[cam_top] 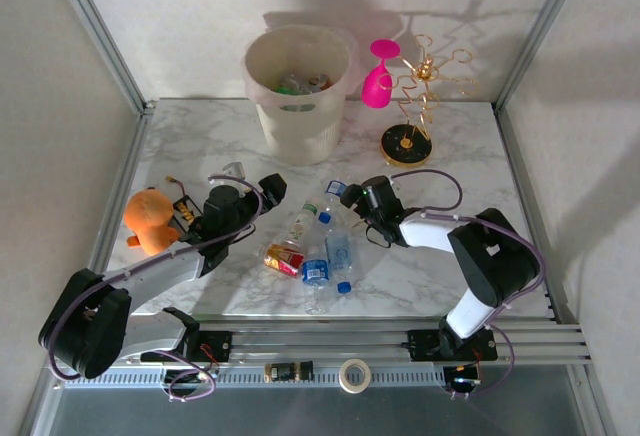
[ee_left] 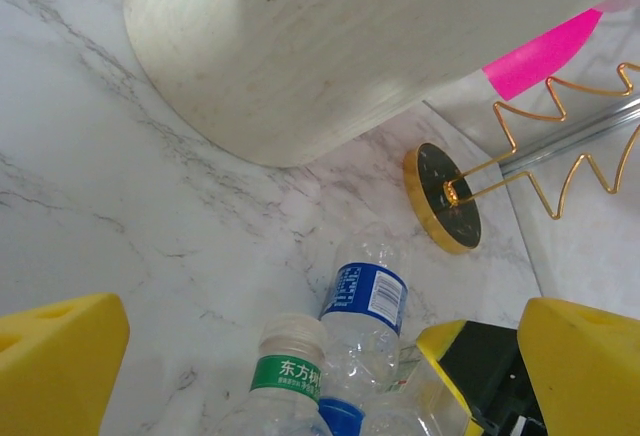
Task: Put the plastic bottles in the bin
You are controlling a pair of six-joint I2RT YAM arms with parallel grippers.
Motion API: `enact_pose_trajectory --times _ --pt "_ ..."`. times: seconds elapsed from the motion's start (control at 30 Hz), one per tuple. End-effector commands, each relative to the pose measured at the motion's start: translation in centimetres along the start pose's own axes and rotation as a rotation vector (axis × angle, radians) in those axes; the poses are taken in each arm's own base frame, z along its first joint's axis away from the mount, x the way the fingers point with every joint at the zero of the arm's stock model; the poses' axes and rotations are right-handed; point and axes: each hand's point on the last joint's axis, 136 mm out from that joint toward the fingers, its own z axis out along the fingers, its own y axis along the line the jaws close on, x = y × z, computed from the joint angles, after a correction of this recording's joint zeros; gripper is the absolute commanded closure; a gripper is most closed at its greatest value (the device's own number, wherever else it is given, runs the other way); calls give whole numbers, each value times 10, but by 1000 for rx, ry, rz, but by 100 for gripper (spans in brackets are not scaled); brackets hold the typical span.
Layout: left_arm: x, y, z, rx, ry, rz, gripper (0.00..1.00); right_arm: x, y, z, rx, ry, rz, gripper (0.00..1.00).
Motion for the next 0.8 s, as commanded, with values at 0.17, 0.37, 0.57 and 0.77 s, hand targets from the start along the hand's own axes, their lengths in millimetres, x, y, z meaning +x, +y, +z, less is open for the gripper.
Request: enact_pose_trajectory --times 0.17,0.37,0.57,0.77 --pt "-17 -13 -1 35 -74 -12 1 8 -19 10 79 1 -6 4" --pt "-20 -7 -8 13 -102 -20 0 8 -33 3 136 -6 -56 10" --pt "-24 1 -16 -15 -137 -23 0 6 -53 -15 210 -20 -116 11" --pt "-26 2 -16 -22 -151 -27 0 5 -62 -23 227 -38 -112 11"
